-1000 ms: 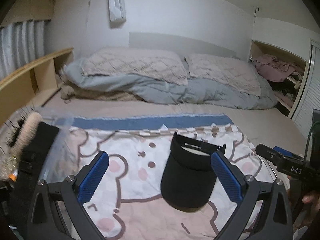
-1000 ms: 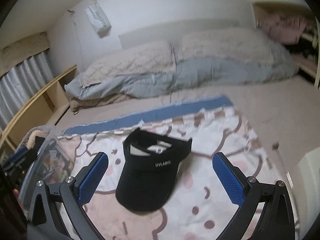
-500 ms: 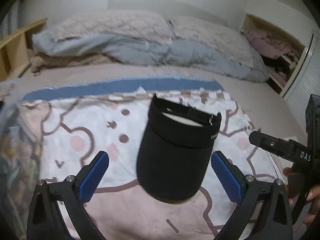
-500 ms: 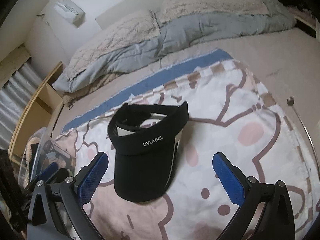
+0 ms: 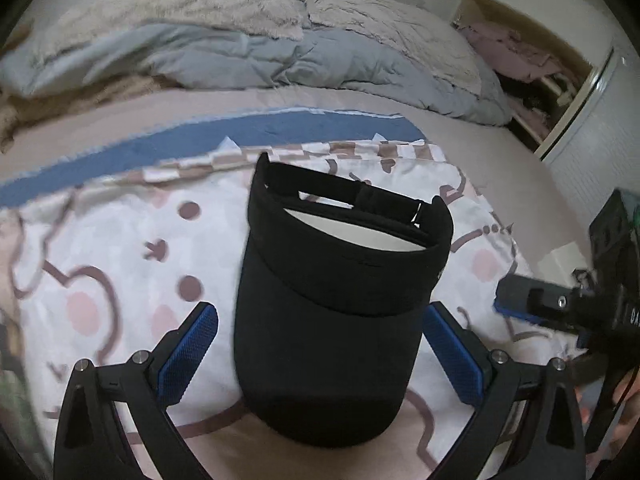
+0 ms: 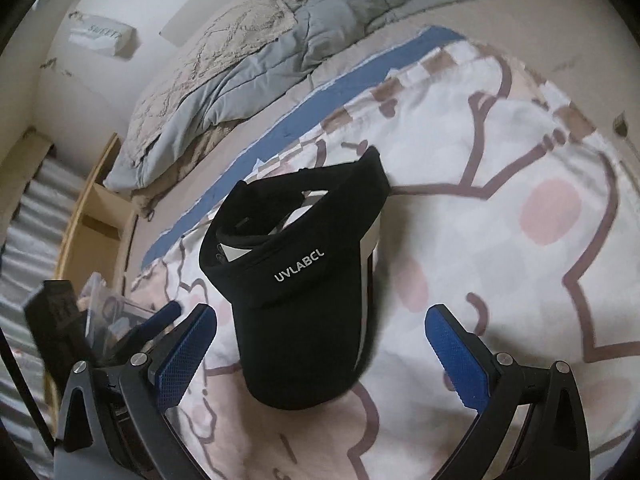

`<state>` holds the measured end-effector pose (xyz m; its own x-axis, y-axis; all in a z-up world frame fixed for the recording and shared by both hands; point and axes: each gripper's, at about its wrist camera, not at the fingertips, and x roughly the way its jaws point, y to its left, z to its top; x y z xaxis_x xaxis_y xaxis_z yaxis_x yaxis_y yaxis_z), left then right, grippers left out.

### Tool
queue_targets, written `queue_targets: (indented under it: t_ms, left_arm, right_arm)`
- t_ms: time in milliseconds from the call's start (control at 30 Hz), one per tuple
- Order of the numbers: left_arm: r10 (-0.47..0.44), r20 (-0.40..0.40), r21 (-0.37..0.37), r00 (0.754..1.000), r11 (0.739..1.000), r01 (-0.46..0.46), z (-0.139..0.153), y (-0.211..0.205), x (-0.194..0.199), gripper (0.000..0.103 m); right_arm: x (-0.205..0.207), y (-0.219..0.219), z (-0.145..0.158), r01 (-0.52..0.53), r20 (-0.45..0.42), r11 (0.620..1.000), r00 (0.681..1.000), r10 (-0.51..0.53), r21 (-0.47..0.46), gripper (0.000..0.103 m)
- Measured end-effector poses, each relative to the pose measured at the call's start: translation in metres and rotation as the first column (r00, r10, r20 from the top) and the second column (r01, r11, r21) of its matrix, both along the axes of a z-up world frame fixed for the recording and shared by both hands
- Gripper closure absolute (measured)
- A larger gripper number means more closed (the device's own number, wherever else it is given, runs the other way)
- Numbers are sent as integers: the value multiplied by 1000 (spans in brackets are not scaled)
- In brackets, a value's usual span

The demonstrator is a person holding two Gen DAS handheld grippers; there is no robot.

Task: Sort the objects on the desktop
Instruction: 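Grasp the black visor cap by its band with the left tool, then lift the visor cap with the left tool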

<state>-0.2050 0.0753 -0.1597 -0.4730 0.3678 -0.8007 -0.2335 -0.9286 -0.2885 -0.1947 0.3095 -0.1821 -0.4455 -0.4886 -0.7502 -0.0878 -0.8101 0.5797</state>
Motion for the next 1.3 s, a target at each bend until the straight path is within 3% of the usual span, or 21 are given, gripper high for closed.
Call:
queue_targets:
  t_ms: [167, 367, 567, 900, 1133, 1300]
  left_arm:
    - [-53, 134, 98, 990, 994, 40, -31, -3, -15, 0]
    - [-88, 157, 134, 984, 989, 67, -41, -14, -23, 0]
    - [-100, 266, 296, 959, 955, 17, -62, -41, -32, 0]
    - [-145, 293, 378, 945, 925, 25, -70, -58, -31, 0]
    - [-159, 269, 427, 950, 904, 31, -77, -61, -30, 0]
    - [-171, 251, 447, 953, 893, 42, -81, -65, -30, 0]
  right_arm:
    - [-3, -1, -14, -10, 19, 997, 1000, 11, -75, 0]
    - [-9, 0, -23, -19, 25, 989, 999, 23, -149, 0]
    - [-14, 0, -44, 4, 86, 969, 996, 18, -247, 0]
    - [-19, -20, -54, -57, 63, 969, 995, 74, -240, 0]
    - [-20, -35, -57, -125, 37, 974, 990, 134, -187, 0]
    - [-19, -39, -66, -132, 69, 977, 987, 145, -168, 0]
